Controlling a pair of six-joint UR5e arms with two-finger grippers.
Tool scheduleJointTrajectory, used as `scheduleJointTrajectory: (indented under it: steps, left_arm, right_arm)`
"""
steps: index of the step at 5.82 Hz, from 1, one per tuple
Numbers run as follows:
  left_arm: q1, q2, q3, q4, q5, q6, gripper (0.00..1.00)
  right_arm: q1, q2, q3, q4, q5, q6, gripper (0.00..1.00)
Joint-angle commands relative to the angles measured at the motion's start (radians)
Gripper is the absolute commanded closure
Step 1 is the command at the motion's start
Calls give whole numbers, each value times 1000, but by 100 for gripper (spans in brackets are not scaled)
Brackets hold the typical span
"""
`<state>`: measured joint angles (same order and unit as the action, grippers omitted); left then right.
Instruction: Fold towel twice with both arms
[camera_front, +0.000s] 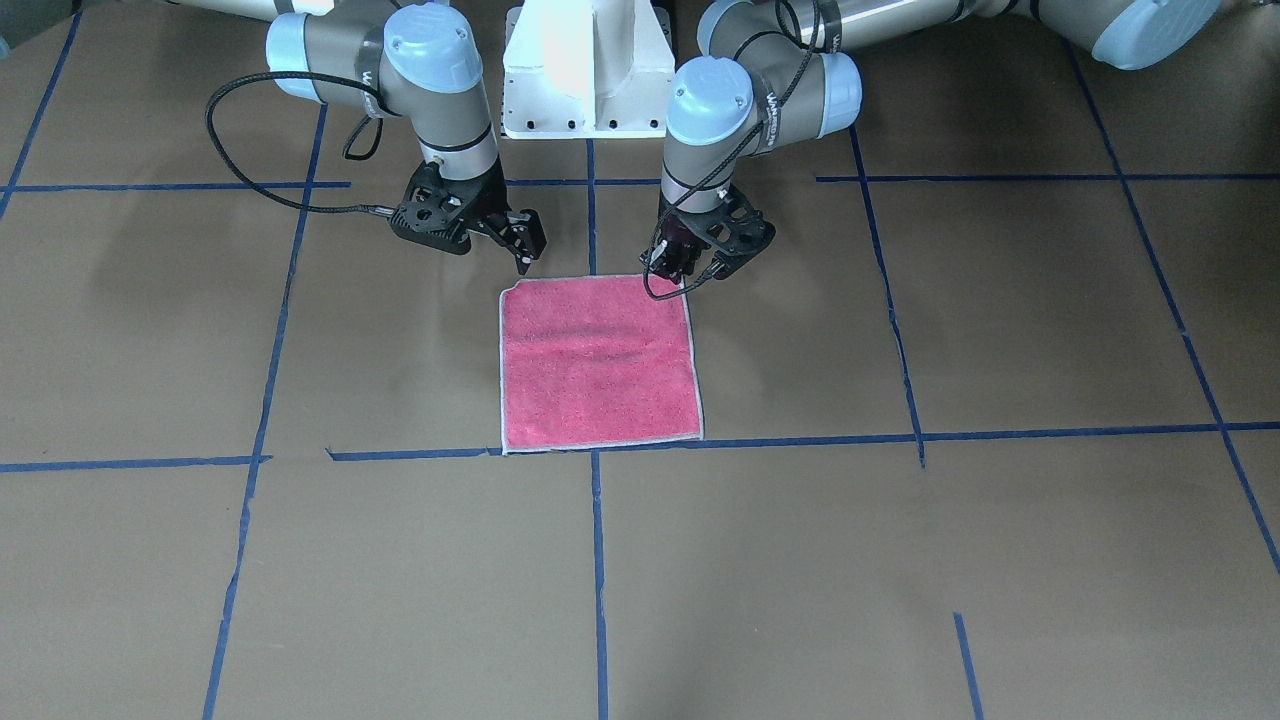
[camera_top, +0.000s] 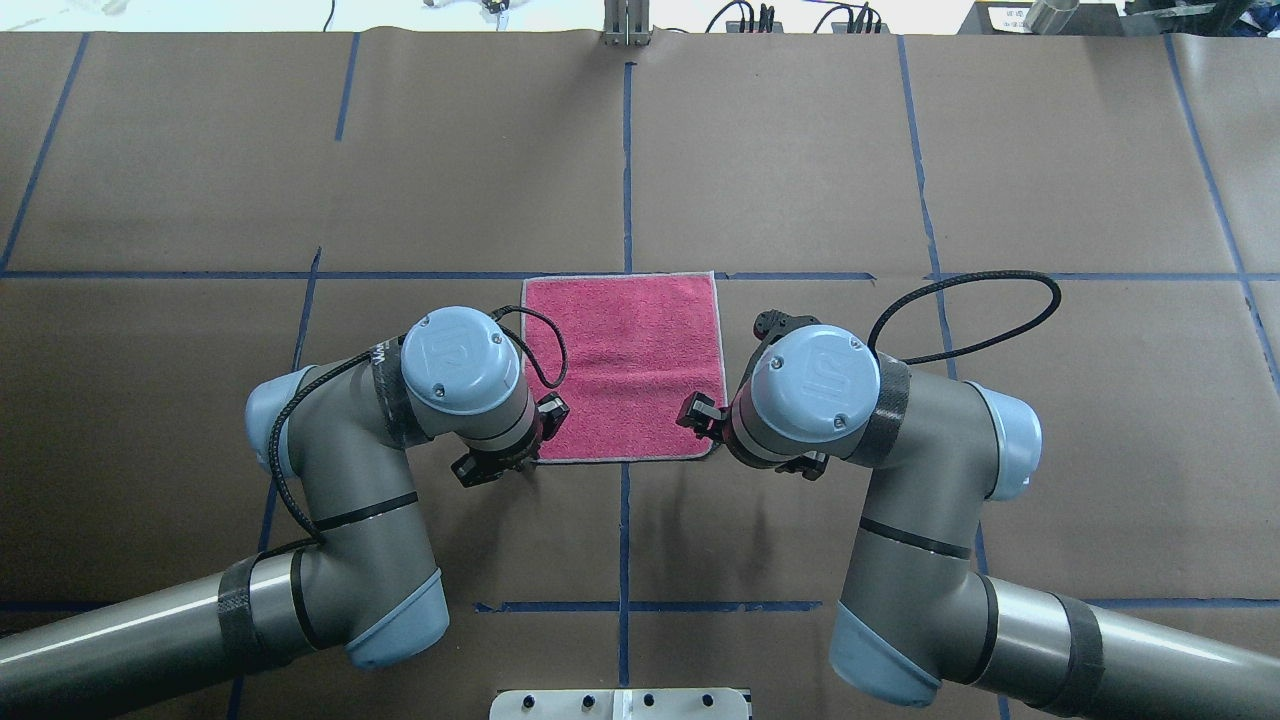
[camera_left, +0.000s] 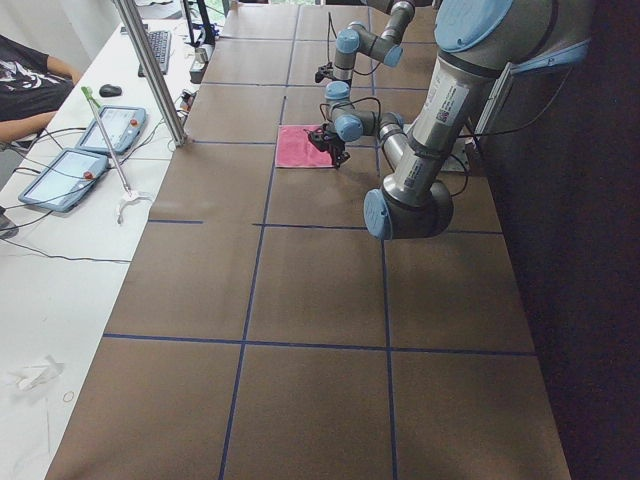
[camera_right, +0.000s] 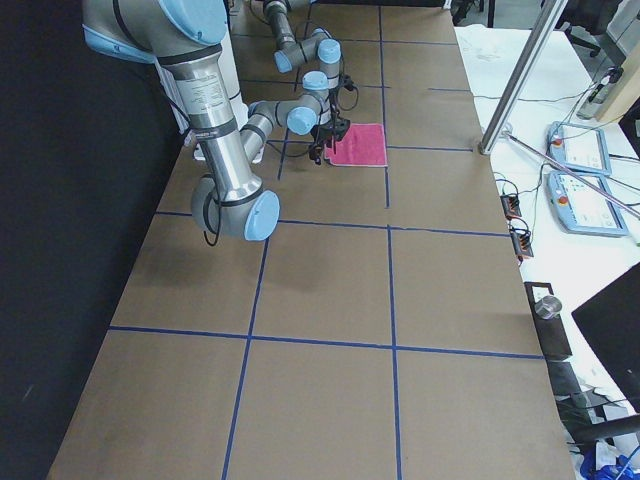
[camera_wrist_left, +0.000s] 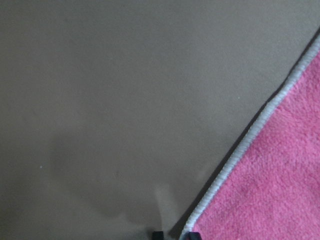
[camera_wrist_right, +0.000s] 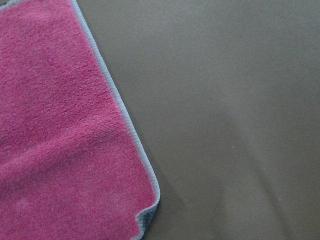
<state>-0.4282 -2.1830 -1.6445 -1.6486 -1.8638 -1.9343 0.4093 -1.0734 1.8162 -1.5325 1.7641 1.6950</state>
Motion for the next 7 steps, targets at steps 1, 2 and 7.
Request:
scheduleJointTrajectory:
  steps: [1, 2, 7]
  left_arm:
    - [-1, -1, 5, -7, 0, 0, 70]
    - [-1, -1, 3, -7, 0, 2, 75]
    - [-9, -1, -1, -17, -1, 26, 100]
  right_arm:
    - [-1, 1, 0, 0, 0, 0, 0]
    - [-1, 1, 0, 0, 0, 0, 0]
    - [0, 3, 8, -5, 0, 0, 0]
